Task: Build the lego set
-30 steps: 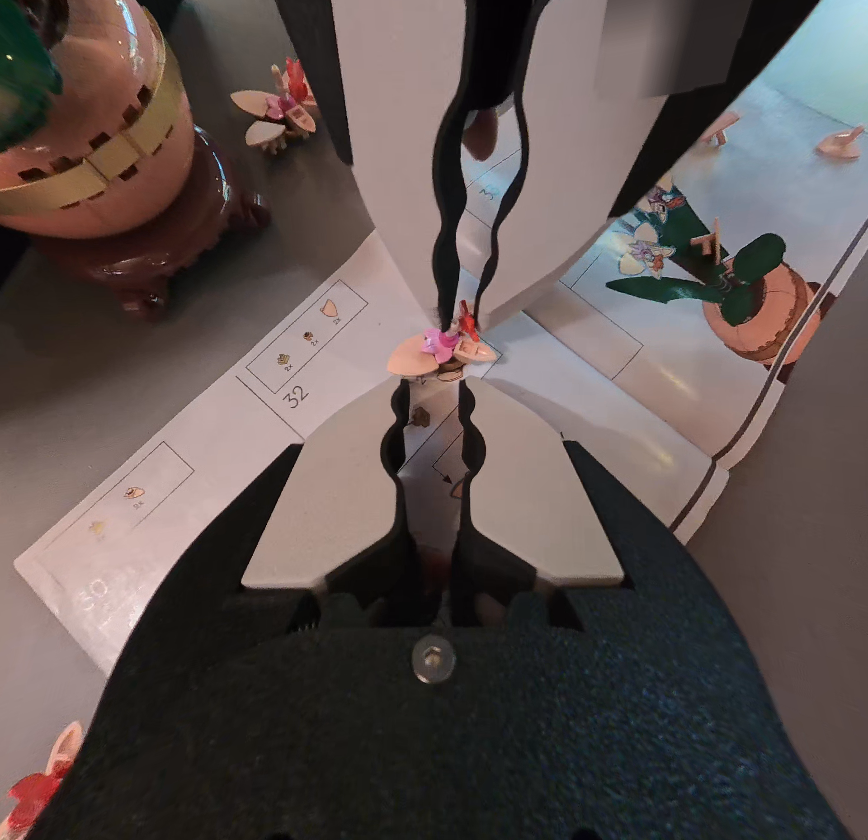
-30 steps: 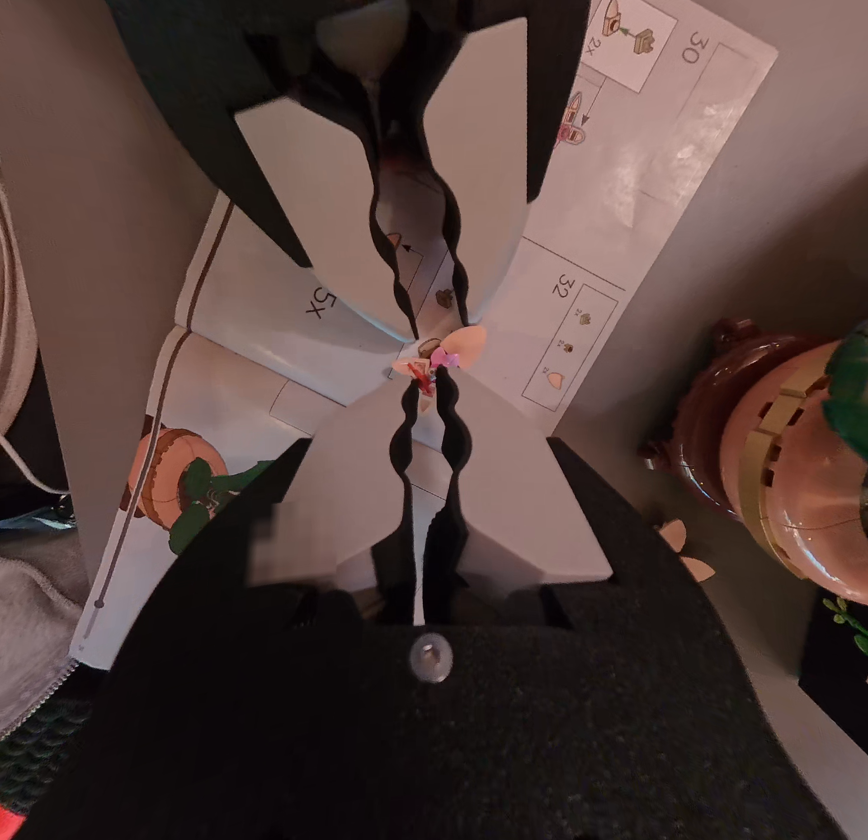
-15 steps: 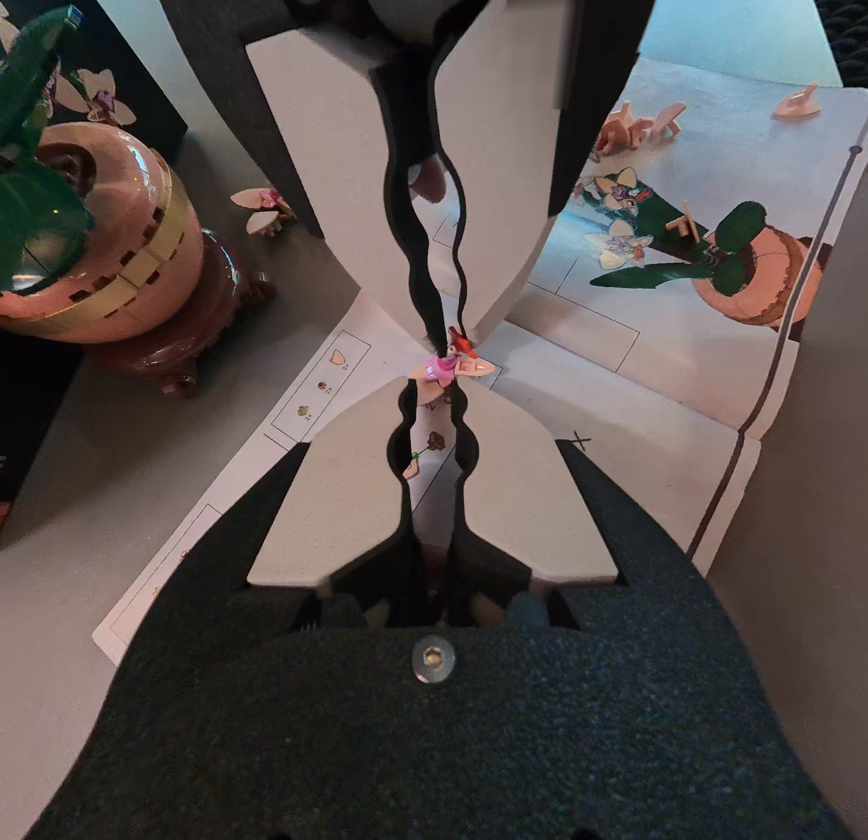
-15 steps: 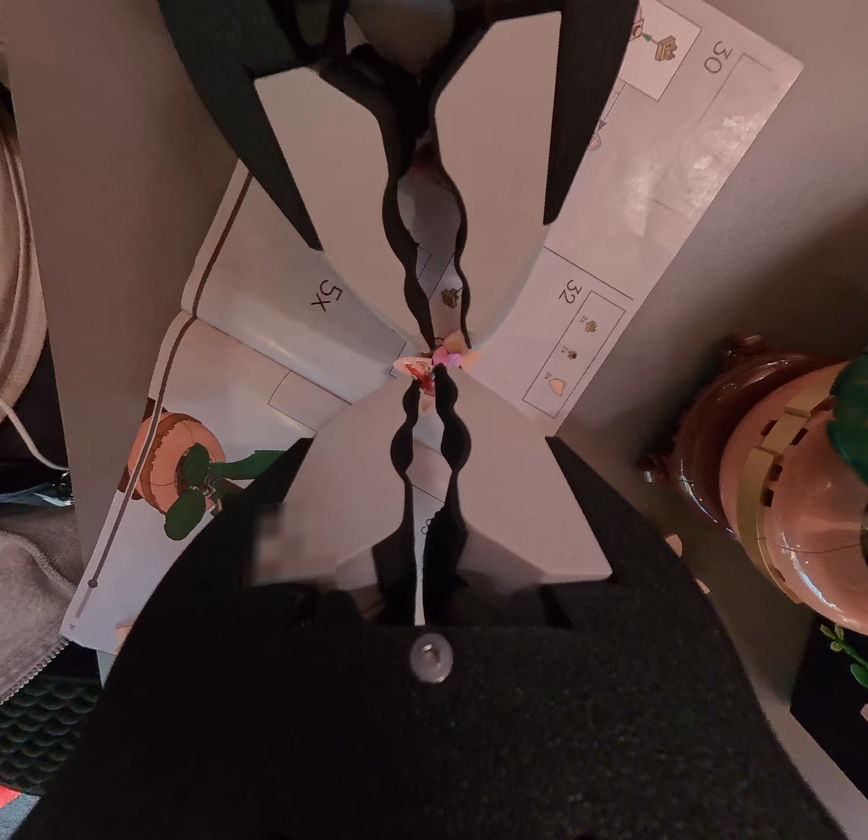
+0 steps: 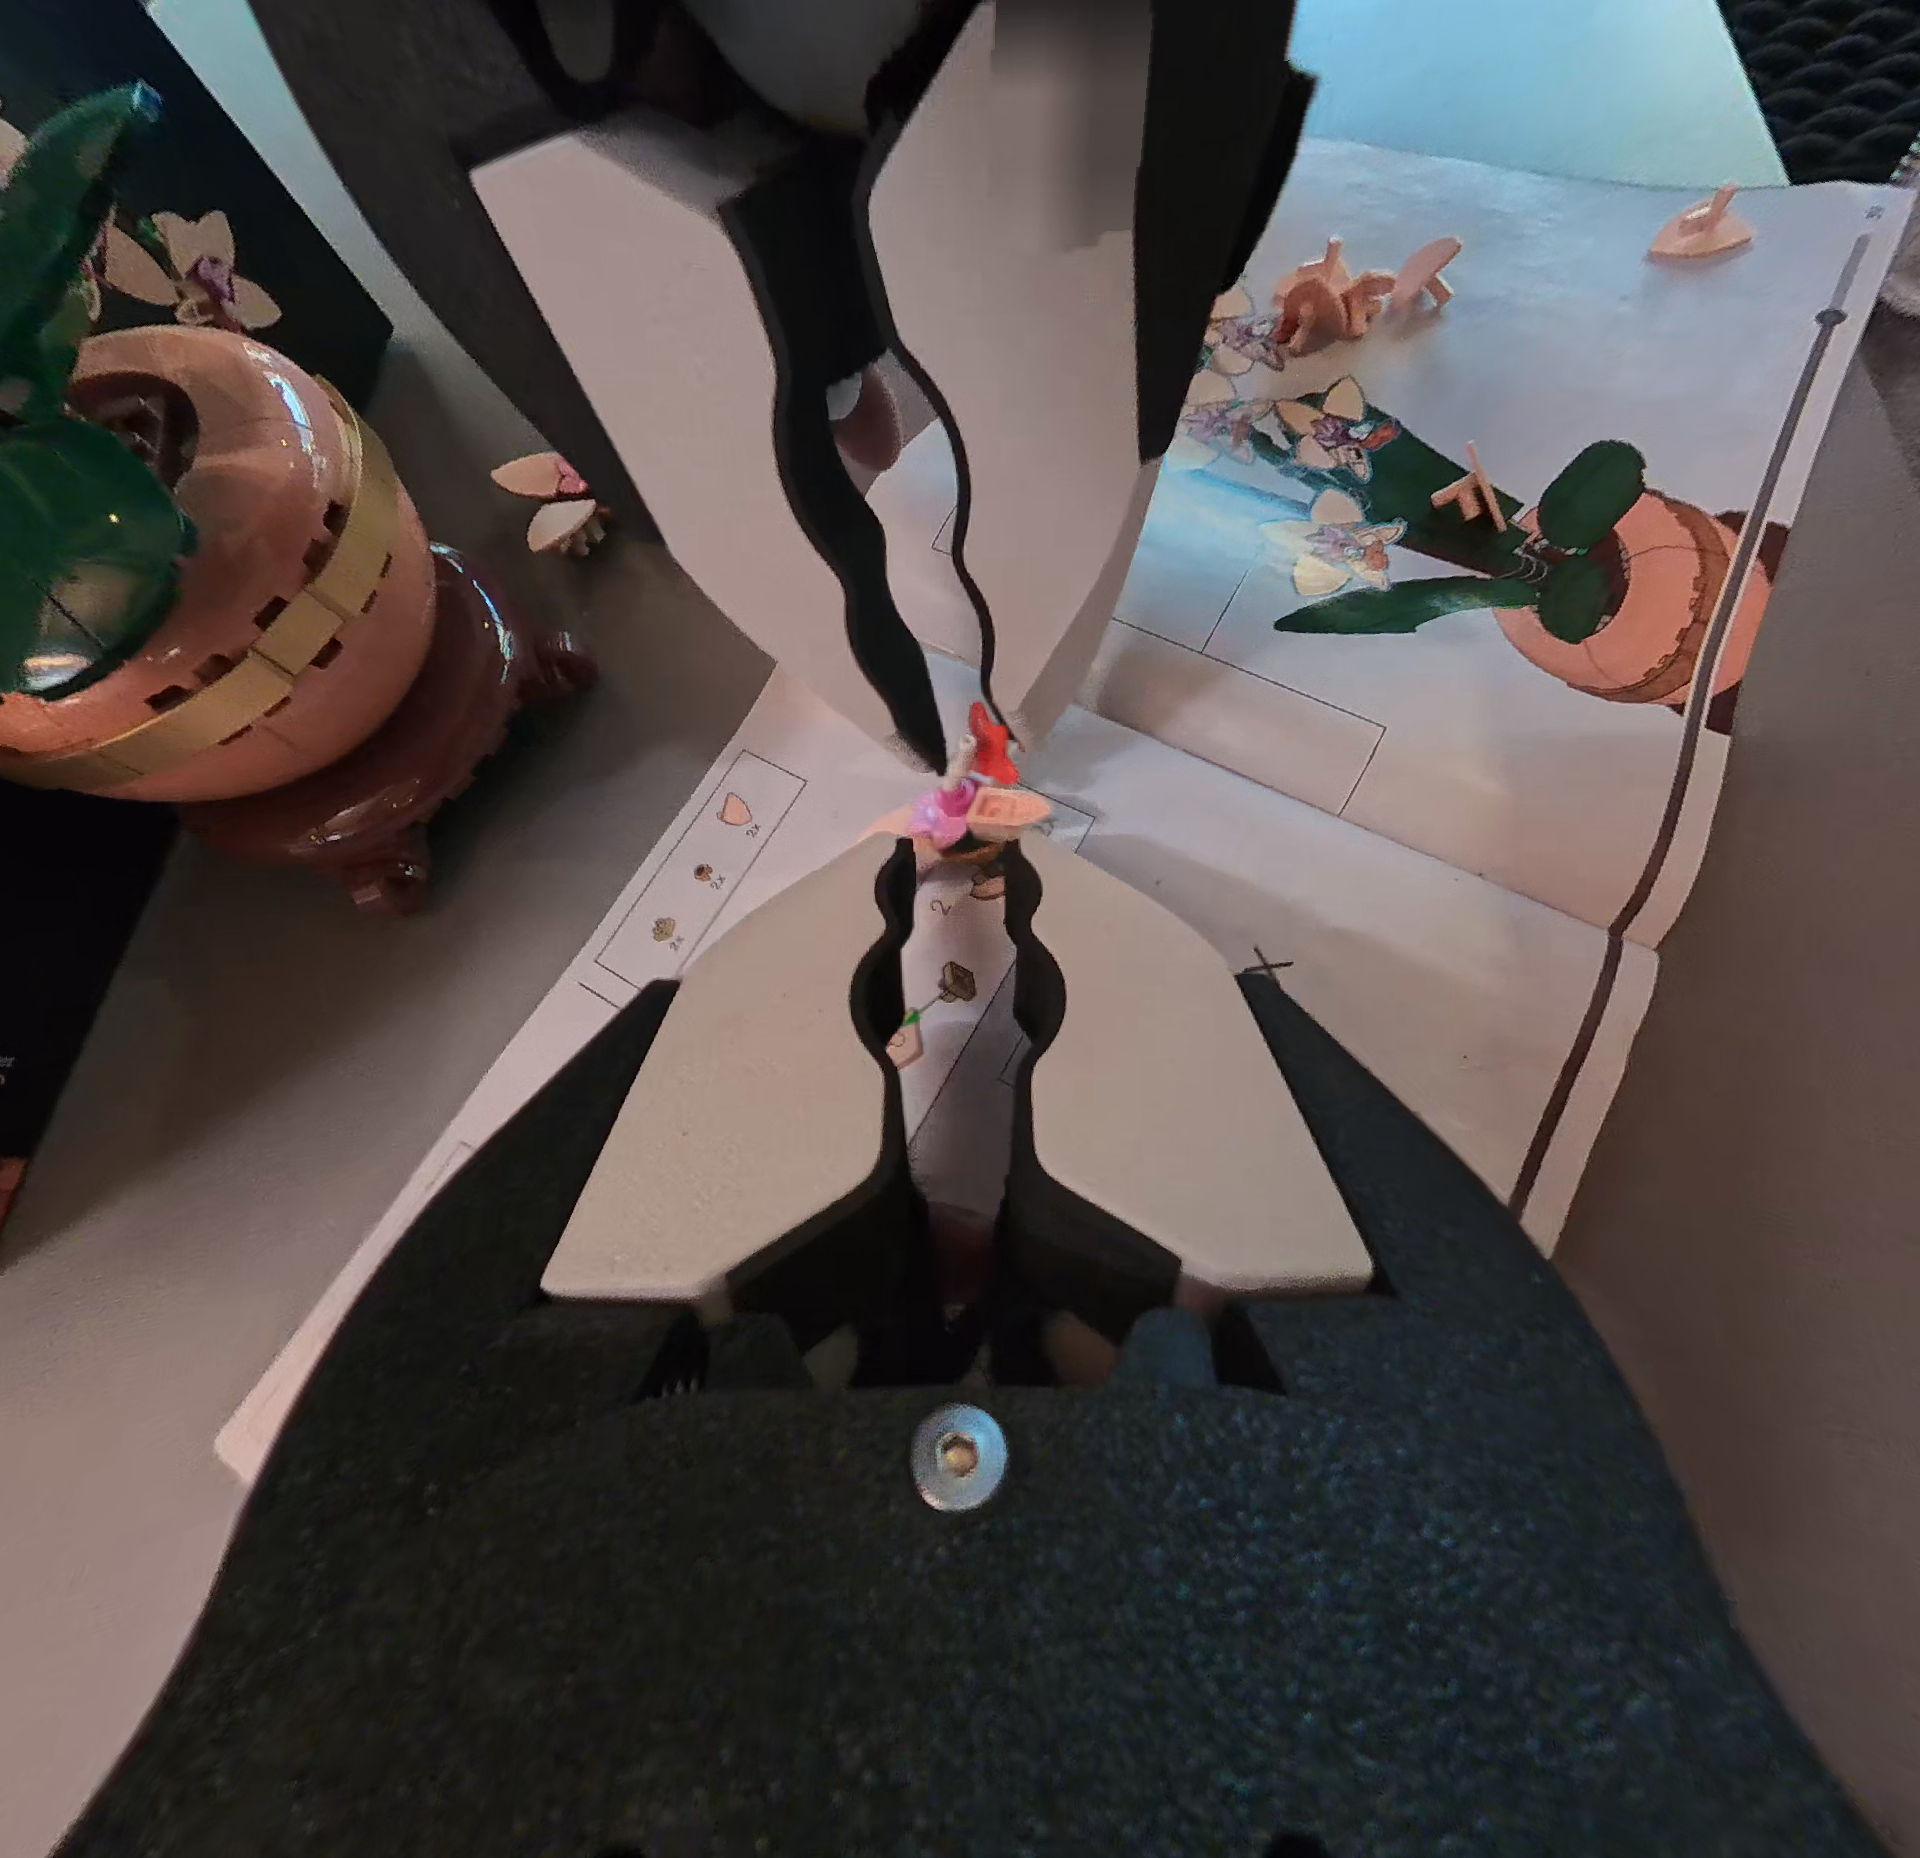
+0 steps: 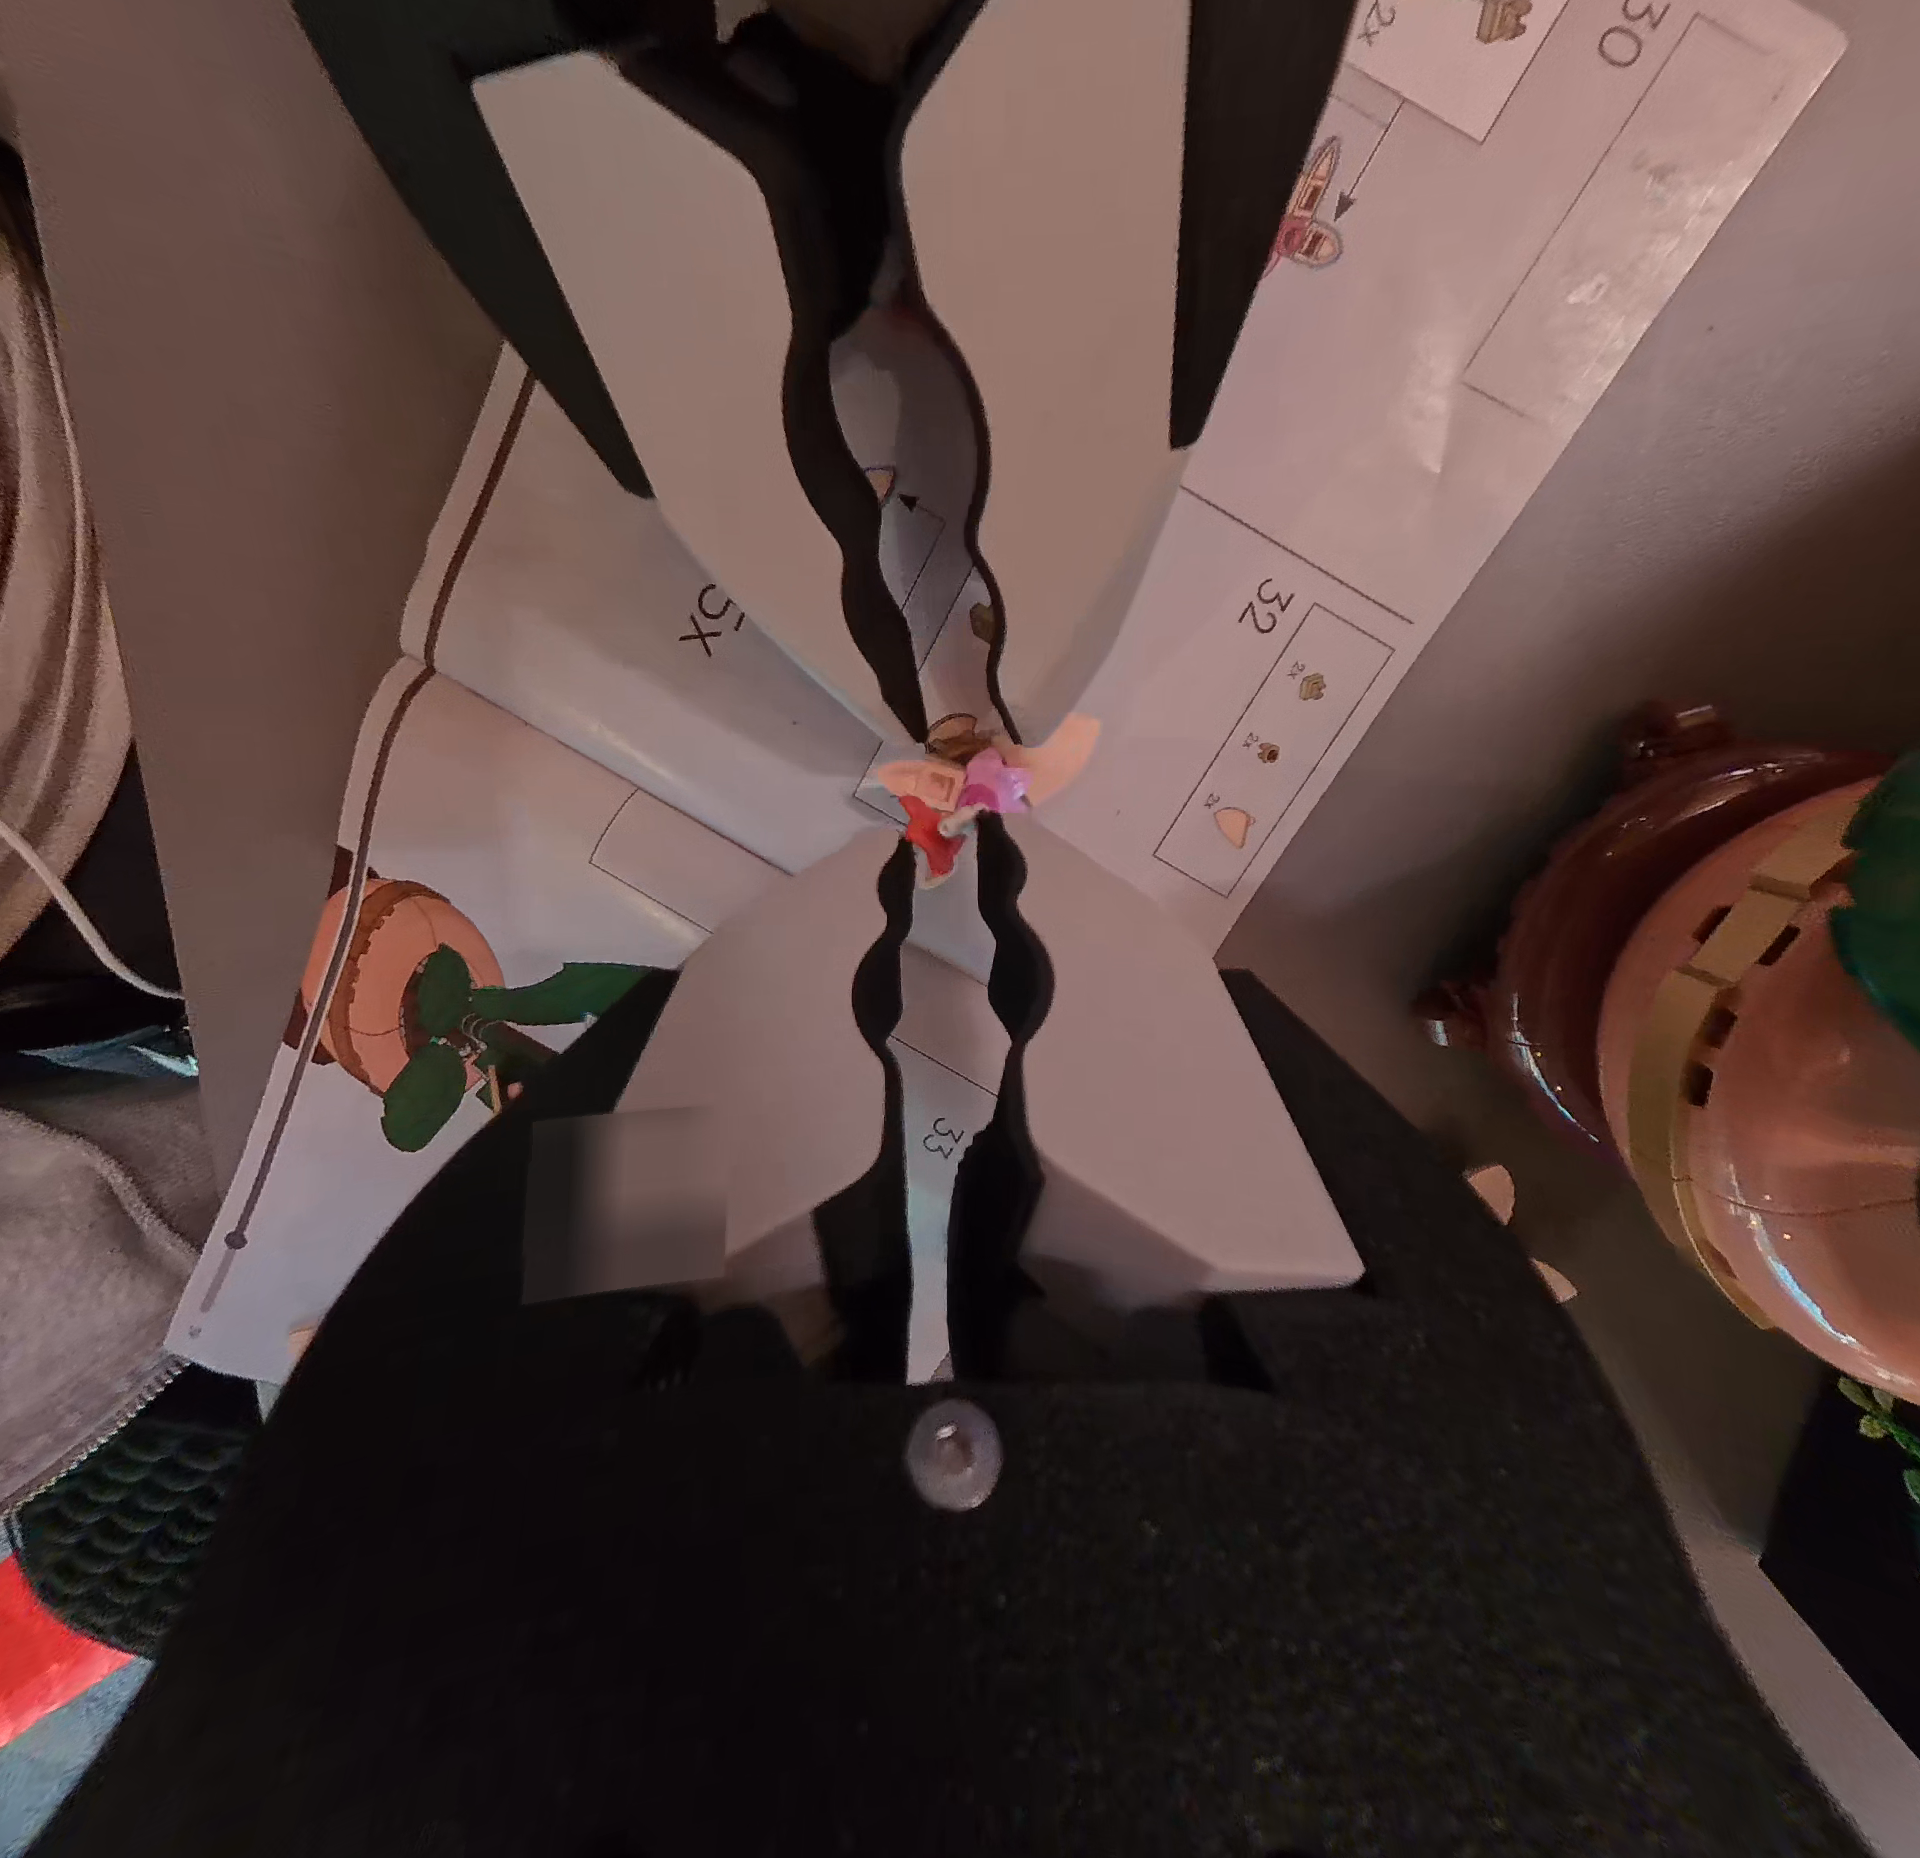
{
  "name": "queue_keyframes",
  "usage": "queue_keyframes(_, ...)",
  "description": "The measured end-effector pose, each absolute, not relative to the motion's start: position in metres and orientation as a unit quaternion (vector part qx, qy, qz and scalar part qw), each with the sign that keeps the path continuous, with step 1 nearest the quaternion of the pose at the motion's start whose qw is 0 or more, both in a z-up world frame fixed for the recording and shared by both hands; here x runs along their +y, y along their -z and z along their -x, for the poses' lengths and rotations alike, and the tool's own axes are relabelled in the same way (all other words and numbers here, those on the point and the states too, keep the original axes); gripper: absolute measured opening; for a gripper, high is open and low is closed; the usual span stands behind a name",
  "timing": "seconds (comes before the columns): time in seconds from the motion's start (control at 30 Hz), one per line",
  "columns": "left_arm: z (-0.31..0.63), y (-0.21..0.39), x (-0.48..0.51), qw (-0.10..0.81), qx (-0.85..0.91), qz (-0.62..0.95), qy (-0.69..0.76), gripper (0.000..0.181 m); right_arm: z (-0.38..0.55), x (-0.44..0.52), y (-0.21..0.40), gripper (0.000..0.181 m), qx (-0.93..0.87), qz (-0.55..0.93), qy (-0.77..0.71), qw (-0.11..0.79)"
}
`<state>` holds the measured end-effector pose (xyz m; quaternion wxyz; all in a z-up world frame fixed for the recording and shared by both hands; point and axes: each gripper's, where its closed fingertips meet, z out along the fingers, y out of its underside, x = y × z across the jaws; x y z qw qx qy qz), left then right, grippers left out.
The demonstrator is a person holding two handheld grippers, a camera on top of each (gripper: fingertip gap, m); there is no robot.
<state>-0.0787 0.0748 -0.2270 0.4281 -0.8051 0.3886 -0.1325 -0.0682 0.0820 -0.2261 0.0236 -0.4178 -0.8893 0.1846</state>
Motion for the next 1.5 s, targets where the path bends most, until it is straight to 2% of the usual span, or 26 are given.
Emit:
queue_keyframes(0.23,0.077,0.23,0.074,0.414,0.449,0.78,0.135,0.017,0.069,0.085,0.225,0.012,-0.891,0.417,-0.179,0.022)
queue_keyframes(0.6,0.077,0.232,0.076,0.417,0.443,0.783,0.13,0.016,0.069,0.086,0.224,0.009,-0.888,0.422,-0.182,0.025)
queue_keyframes(1.0,0.077,0.233,0.078,0.41,0.404,0.807,0.134,0.018,0.048,0.075,0.205,0.007,-0.827,0.51,-0.222,0.079)
queue_keyframes(1.27,0.076,0.232,0.077,0.408,0.393,0.814,0.128,0.02,0.039,0.065,0.234,0.02,-0.775,0.583,-0.213,0.123)
queue_keyframes(1.5,0.08,0.22,0.076,0.436,0.397,0.797,0.132,0.02,0.044,0.065,0.236,0.006,-0.773,0.568,-0.248,0.135)
